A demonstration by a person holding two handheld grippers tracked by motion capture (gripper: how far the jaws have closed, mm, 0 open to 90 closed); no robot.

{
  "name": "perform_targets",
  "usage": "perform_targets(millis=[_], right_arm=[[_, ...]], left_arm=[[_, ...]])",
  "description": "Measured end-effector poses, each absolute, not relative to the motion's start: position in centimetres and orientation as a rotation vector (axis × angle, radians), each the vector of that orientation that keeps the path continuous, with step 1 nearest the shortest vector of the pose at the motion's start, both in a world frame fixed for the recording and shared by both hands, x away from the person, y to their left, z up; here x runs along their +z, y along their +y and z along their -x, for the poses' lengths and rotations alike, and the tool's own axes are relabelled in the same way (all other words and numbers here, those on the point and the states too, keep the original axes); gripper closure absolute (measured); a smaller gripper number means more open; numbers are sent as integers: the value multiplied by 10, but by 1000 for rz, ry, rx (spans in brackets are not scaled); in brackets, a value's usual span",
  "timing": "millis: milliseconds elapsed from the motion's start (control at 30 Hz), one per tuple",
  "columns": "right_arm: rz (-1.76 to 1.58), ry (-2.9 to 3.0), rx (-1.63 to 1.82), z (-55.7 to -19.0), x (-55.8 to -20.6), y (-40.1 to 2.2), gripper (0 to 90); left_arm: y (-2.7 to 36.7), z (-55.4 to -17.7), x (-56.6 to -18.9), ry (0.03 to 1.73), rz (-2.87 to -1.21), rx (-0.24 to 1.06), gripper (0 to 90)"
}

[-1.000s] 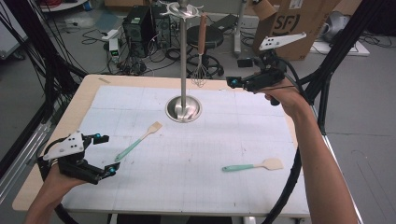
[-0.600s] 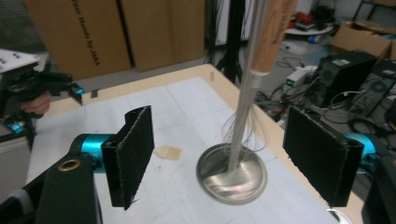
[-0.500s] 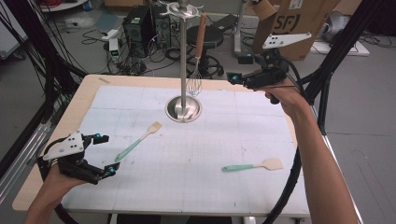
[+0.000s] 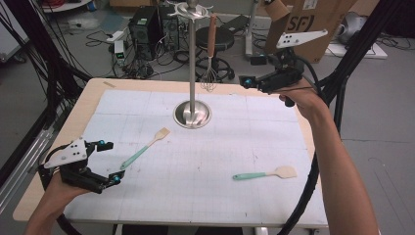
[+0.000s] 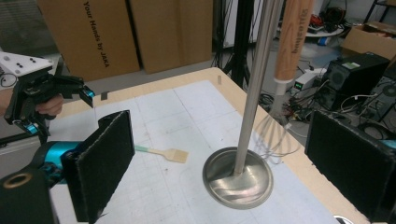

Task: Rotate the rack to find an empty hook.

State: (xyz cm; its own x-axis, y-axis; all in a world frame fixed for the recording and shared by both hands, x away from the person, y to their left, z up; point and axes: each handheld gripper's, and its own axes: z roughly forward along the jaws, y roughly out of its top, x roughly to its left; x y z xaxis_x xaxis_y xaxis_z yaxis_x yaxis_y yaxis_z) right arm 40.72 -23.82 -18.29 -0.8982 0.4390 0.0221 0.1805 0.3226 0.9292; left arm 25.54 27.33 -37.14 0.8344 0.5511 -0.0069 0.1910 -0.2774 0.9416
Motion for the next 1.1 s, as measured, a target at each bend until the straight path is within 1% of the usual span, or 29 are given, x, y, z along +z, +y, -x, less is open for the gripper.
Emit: perform_targets(millis=[133,167,200,233,267,333,400,500,567,600,667,700,733,967,1100], right_arm=[[-580,2362,1594,-410,-181,-238,68],[-588,2359,1589,-411,-180,-238,97],[-600,2359,1591,-412,-179,-238,208],[-597,2370,1601,-414,-177,-239,296],[-596,2366,1610,-415,-176,-239,285],[-625,2335,1607,-417,-173,-239,299],[-647,2310,1600,-420,-169,-241,435],[-674,2275,1587,-424,-165,-243,542],[-699,2270,1571,-426,-163,-243,638],[-688,2272,1573,-427,-162,-243,664],[-710,2239,1573,-429,-160,-244,745],[-719,2223,1576,-430,-159,-244,852],[-724,2224,1584,-430,-159,-245,891],[-588,2249,1561,-438,-149,-236,900],[-647,2162,1737,-445,-142,-238,900]], left_arm=[[275,-256,-371,563,-1849,387,17],[275,-256,-372,567,-1847,384,17],[275,-256,-372,567,-1847,385,17],[275,-256,-371,566,-1847,385,17],[275,-255,-371,567,-1846,386,17],[275,-256,-371,562,-1848,387,17],[275,-255,-371,561,-1850,388,17],[275,-256,-371,562,-1849,387,17],[275,-256,-371,559,-1849,386,17],[275,-256,-371,563,-1848,386,17],[276,-256,-371,562,-1848,387,17],[275,-256,-372,562,-1847,384,17],[275,-256,-372,561,-1848,384,16],[276,-257,-373,570,-1849,382,17],[276,-257,-374,571,-1853,383,17]])
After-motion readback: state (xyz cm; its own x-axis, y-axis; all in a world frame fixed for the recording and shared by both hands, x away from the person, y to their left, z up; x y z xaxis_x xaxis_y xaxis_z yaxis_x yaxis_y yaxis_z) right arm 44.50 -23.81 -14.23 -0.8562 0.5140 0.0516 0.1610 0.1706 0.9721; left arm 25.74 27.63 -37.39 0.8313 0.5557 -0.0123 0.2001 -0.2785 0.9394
